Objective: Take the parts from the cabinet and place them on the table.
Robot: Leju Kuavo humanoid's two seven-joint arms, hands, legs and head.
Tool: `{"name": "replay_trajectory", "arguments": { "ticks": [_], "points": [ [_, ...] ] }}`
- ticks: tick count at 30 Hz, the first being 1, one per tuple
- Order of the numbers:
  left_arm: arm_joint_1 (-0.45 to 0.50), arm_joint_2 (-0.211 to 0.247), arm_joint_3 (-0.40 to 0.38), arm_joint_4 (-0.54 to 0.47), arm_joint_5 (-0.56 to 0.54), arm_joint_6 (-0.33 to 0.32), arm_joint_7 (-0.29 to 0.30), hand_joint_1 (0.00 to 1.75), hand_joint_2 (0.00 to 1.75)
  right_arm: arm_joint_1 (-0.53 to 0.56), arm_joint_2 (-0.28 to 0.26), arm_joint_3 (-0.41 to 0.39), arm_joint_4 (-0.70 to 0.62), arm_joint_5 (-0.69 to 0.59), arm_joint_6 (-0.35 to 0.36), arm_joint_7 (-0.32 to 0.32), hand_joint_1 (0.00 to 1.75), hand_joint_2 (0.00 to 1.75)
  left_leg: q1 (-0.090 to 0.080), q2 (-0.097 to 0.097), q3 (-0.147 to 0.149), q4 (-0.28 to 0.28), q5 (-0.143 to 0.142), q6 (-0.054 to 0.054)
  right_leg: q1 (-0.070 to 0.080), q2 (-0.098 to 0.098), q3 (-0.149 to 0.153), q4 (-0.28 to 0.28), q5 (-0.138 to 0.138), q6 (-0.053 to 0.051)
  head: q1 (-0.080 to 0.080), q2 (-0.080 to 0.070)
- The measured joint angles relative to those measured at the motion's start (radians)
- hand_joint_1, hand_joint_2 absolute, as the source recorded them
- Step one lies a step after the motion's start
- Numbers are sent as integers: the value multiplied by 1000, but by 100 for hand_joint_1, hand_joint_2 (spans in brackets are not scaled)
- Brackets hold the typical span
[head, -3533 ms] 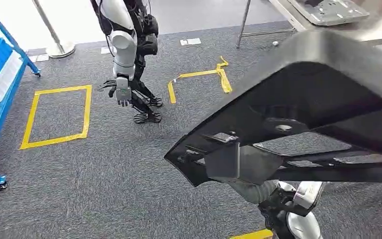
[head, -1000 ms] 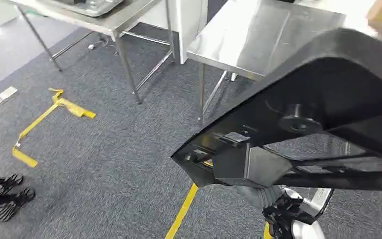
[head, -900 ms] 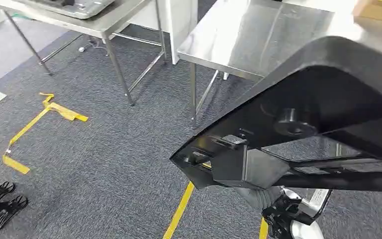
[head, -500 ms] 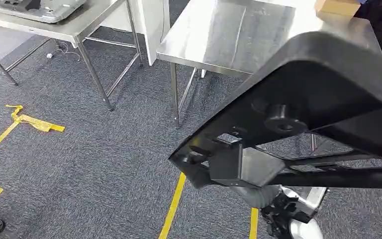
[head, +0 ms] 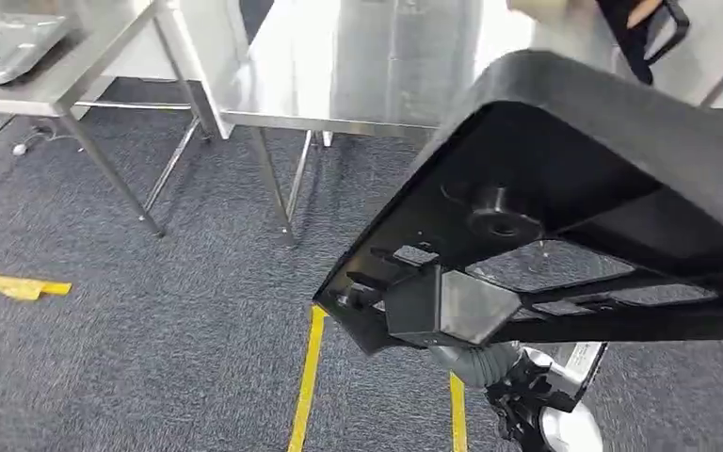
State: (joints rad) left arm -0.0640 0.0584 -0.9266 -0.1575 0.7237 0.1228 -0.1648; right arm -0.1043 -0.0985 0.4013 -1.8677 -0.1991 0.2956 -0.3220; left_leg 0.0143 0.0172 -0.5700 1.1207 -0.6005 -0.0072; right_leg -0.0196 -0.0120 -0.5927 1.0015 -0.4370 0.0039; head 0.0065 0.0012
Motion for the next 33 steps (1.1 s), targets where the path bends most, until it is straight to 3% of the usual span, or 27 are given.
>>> {"name": "replay_trajectory", "arguments": {
  "ticks": [2, 3, 4, 5, 6, 7, 8, 9, 12, 13, 14, 15, 17, 18, 19, 20, 22, 23, 24, 27, 28, 29, 30, 31, 32, 33],
  "points": [
    [4, 0, 0, 0, 0, 0, 0, 0, 175, 1, 2, 4, 2, 0, 0, 0, 175, 175, 0, -17, -85, 168, -68, -1, 4, 26, -3, 1, 2, -4, -1, 0],
    [7, 0, 0, 0, 0, 0, 0, 0, 175, 1, 2, 6, 5, 0, 0, 0, 175, 175, 0, -17, -107, 203, -69, -1, 5, 40, -3, 1, 2, -4, 0, 0],
    [8, 0, 0, 0, 0, 0, 0, 0, 175, 2, 2, 7, 7, 0, 0, 0, 175, 175, 0, -18, -107, 193, -48, 0, 5, 53, -3, 2, 2, -4, 0, 0],
    [8, 0, 0, 0, 0, 0, 0, 0, 175, 2, 2, 8, 8, 0, 0, 1, 175, 175, 2, -19, -82, 132, 0, 1, 4, 68, -2, 4, 2, -3, -1, 0],
    [8, 1, 0, 0, 1, 1, 0, 0, 175, 1, 2, 8, 8, 0, 0, 1, 175, 175, 5, -26, -45, 51, 48, 1, 4, 81, -1, 5, 2, -3, 0, 0],
    [7, 2, 0, 0, 2, 3, 0, 0, 175, 1, 3, 8, 8, -1, 0, 2, 175, 175, 10, -49, -2, -40, 92, 3, 4, 93, 0, 8, 2, -2, -1, 0],
    [8, 3, 0, 0, 2, 2, 0, 0, 175, 1, 5, 8, 8, -2, 0, 4, 175, 175, 17, -109, 18, -86, 88, 4, 7, 102, -5, 12, 3, 1, 0, 0],
    [9, 2, 0, 0, 4, 2, 0, 0, 175, -2, 7, 7, 8, -3, -2, 8, 175, 175, 17, -111, 17, -97, 85, 5, 15, 115, -13, 17, 2, 10, 3, 0],
    [9, 2, 0, 0, 5, 3, 1, 0, 175, 2, 13, 9, 8, -3, -2, 13, 175, 175, 1, -76, 20, -98, 91, 24, 4, 148, -22, 5, 16, 35, 1, 0],
    [9, -3, 0, -1, 6, 3, 1, 0, 175, 2, 13, 9, 7, -2, -2, 16, 175, 175, 13, -57, 30, -109, 100, 36, 10, 142, -32, 13, 14, 40, 1, 0],
    [8, 0, 1, 0, 8, 5, 1, 0, 175, 2, 13, 9, 7, -3, -2, 17, 175, 175, 10, -49, 32, -112, 103, 42, 12, 86, -47, 43, -3, 38, 4, 0],
    [9, 0, 1, 0, 8, 5, 1, 0, 175, -1, 13, 10, 7, -3, -2, 17, 175, 175, 10, -35, 31, -112, 103, 46, 13, 52, -75, 102, -33, 33, 11, 0],
    [15, 0, 1, 0, 8, 9, 0, 0, 175, 1, 15, 11, 7, -3, -2, 18, 175, 175, 5, -5, 29, -112, 101, 48, 10, 28, -153, 266, -99, 26, 10, 0],
    [16, 0, 1, 0, 8, 17, -2, 0, 175, 4, 15, 11, 7, -2, -2, 19, 175, 175, 5, 9, 28, -112, 101, 48, 8, 24, -178, 320, -115, 29, 10, 0],
    [15, 0, 1, 0, 8, 26, -6, 0, 175, 8, 15, 11, 7, -1, -3, 20, 175, 175, 5, 22, 28, -112, 100, 48, 6, 22, -182, 331, -113, 35, 10, 0],
    [14, 0, 1, 0, 7, 30, -10, 0, 175, 13, 15, 10, 7, 0, -5, 20, 175, 175, 6, 34, 29, -112, 99, 47, 6, 18, -160, 292, -96, 44, 11, 0],
    [13, -3, 1, 0, 5, 40, -19, 0, 175, 16, 15, 10, 6, 3, -5, 19, 175, 175, 7, 42, 35, -111, 94, 39, 3, 5, -54, 108, -34, 63, 10, 0],
    [12, -3, 1, 0, 3, 43, -20, 0, 175, 19, 15, 9, 3, 6, -5, 18, 175, 175, 6, 50, 39, -111, 91, 34, 2, -12, -2, 21, -17, 63, 11, 0],
    [10, -3, 1, 0, 1, 45, -21, 0, 175, 21, 15, 8, 2, 8, -5, 17, 175, 175, -3, 53, 35, -109, 86, 26, 8, -12, 14, 12, -21, 52, 10, 0],
    [8, -3, 0, 0, 0, 45, -23, 0, 175, 27, 14, 5, -3, 13, -5, 16, 175, 175, -1, 57, 44, -117, 91, 13, 14, -3, 4, 12, -20, 32, 9, 0],
    [8, -3, 1, 0, 0, 48, -24, 0, 175, 27, 14, 4, -5, 16, -5, 16, 175, 175, 0, 58, 44, -117, 87, 6, 3, 0, 8, 5, -15, 24, 10, 0],
    [8, -3, 0, 0, 0, 54, -25, 0, 175, 30, 14, 4, -7, 19, -5, 16, 175, 175, 5, 32, 37, -100, 73, 1, -5, 4, 11, 3, -15, 20, 8, 0],
    [8, -4, 0, 0, 0, 61, -27, 0, 175, 29, 15, 4, -10, 19, -5, 15, 175, 175, 6, 6, 12, -53, 42, 0, -4, 4, 12, 3, -17, 9, 2, 0],
    [8, -4, 0, 0, 0, 66, -29, 0, 175, 28, 16, 4, -10, 19, -5, 14, 175, 175, 6, -8, -24, 22, 2, -2, -3, 4, 13, 3, -18, 2, 0, 0],
    [10, -4, 0, 0, 0, 69, -30, 0, 175, 29, 17, 4, -10, 20, -5, 14, 175, 175, 6, -13, -72, 118, -38, -4, 1, 7, 12, 3, -19, -1, 0, 0],
    [13, -4, 0, 0, 0, 70, -30, 0, 175, 31, 17, 4, -10, 20, -5, 14, 175, 175, 6, -16, -111, 189, -58, -6, 4, 11, 12, 4, -20, -2, -1, 0]
  ]
}}
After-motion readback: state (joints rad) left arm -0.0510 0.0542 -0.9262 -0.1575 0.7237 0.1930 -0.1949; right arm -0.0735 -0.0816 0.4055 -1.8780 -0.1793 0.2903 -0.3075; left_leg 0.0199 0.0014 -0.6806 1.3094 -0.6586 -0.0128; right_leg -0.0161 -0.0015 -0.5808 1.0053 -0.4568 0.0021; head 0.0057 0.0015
